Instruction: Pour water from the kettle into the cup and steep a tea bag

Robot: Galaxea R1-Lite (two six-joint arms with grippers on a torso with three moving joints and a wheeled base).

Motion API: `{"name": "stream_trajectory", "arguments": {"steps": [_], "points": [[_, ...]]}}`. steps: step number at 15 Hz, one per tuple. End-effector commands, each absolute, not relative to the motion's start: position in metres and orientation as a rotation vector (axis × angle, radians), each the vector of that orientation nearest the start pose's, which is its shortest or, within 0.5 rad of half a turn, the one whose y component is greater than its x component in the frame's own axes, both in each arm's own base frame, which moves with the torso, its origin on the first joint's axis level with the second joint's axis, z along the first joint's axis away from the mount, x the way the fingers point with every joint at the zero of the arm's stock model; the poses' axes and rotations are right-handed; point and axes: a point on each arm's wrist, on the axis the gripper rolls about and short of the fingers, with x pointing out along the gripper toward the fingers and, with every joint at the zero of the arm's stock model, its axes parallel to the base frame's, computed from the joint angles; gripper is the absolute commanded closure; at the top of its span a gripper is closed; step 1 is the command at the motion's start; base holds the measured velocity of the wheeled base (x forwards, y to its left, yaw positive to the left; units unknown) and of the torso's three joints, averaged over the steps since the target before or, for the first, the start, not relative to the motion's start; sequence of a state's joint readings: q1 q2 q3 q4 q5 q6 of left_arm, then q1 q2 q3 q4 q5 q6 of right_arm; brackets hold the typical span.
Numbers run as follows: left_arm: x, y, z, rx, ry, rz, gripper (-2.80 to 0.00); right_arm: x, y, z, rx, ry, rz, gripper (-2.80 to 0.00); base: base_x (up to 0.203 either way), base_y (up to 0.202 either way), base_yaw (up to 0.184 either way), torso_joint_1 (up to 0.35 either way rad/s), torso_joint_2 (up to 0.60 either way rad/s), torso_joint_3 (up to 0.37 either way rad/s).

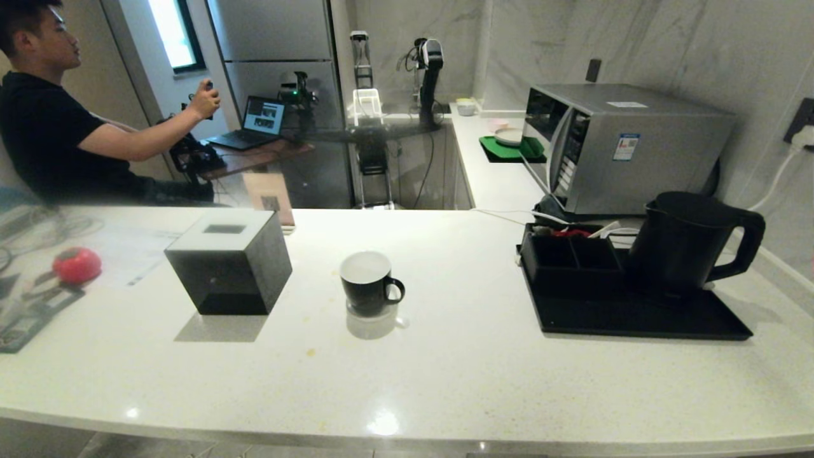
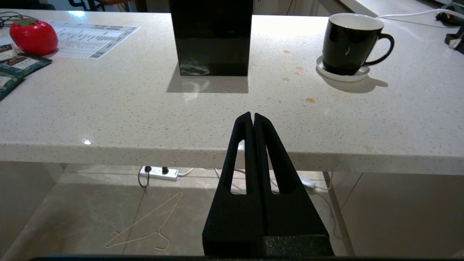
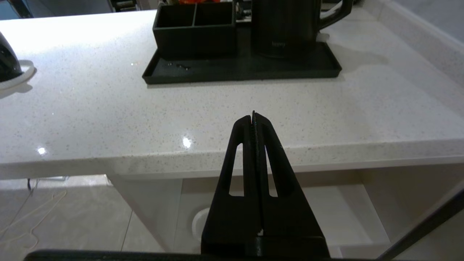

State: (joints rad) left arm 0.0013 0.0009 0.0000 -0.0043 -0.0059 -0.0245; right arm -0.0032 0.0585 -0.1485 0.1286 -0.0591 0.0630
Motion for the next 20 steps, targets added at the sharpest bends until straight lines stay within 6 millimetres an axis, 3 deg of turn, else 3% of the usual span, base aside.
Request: {"name": "stream_trajectory", "arguments": {"steps": [1, 5, 10, 15, 20], "points": [[-0.023, 0.0, 0.076, -0.025, -0.003, -0.005, 0.0, -0.022, -0.001, 0.117, 0.065, 0.111, -0.07, 0.0, 0.0, 0.0, 0.0, 0.0, 0.0, 0.0], [-0.023, 0.0, 0.076, -0.025, -0.003, -0.005, 0.0, 0.007, -0.002, 0.138, 0.11, 0.254, -0.092, 0.0, 0.0, 0.0, 0.0, 0.0, 0.0, 0.0], [-0.023, 0.0, 0.076, -0.025, -0.003, -0.005, 0.0, 0.079, -0.006, 0.152, 0.148, 0.38, -0.164, 0.0, 0.0, 0.0, 0.0, 0.0, 0.0, 0.0], [-0.023, 0.0, 0.076, -0.025, -0.003, -0.005, 0.0, 0.161, -0.038, 0.129, 0.179, 0.41, -0.329, 0.0, 0.0, 0.0, 0.0, 0.0, 0.0, 0.0], [-0.023, 0.0, 0.076, -0.025, -0.003, -0.005, 0.0, 0.204, -0.077, 0.101, 0.097, 0.25, -0.44, 0.0, 0.0, 0.0, 0.0, 0.0, 0.0, 0.0]]}}
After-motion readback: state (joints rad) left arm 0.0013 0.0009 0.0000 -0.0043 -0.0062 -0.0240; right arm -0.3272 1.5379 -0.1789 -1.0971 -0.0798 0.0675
